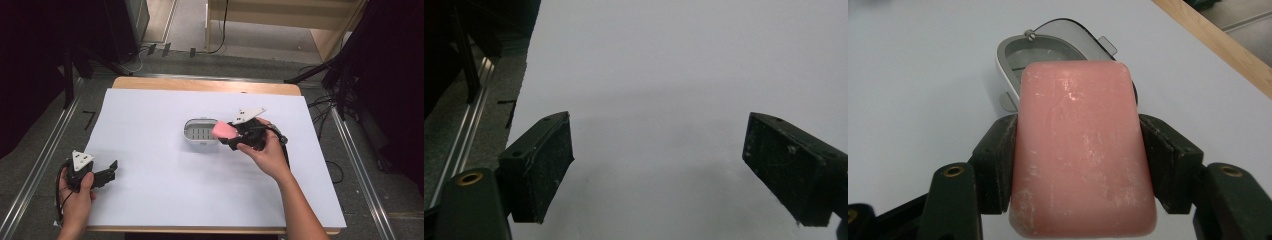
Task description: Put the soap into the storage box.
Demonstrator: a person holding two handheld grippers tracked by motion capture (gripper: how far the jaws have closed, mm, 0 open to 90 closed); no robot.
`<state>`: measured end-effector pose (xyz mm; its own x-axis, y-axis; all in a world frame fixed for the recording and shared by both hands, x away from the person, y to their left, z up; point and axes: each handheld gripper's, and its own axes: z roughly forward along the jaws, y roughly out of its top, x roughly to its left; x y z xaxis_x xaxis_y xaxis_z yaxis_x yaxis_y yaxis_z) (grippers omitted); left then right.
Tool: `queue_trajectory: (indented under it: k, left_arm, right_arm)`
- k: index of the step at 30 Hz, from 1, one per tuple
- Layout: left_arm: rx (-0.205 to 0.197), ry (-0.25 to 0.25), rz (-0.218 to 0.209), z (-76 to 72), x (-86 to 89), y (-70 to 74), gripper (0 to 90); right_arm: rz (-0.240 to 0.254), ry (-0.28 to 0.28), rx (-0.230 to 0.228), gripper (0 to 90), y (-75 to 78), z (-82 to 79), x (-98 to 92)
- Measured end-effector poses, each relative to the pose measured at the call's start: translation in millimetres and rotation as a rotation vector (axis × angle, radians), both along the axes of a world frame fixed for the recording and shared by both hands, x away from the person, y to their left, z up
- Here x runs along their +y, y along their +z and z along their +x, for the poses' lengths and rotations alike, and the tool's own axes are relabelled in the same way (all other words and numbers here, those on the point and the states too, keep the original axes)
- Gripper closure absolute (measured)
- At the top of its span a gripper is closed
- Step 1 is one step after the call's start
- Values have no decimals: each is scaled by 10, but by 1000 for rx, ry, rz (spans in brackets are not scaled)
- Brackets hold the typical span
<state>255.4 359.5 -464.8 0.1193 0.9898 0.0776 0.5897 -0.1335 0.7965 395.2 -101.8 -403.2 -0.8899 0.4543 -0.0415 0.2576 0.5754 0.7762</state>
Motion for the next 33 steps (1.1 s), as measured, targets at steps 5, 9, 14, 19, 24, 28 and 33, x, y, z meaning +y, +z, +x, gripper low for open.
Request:
queue_trajectory:
  k: [5,9,14,19,24,28,33]
  left_arm:
    - [3,0,-4,1,2,0,135]
    - [3,0,-6,2,3,1,135]
    - [4,-1,-7,3,5,1,135]
    - [4,-2,-7,3,3,1,135]
    - [5,-3,-8,3,4,1,135]
    - [4,-3,-9,3,5,1,135]
    - [6,-4,-10,3,6,2,135]
  right_arm:
    - [4,38,-8,384,22,49,92]
    - [-14,73,-28,384,26,113,183]
    - [-24,98,-53,384,21,171,240]
    - [-22,146,-39,384,23,239,314]
    - [-23,176,-37,385,18,286,402]
    - [-22,194,-43,385,-4,340,456]
    - [-25,215,-31,386,-57,404,530]
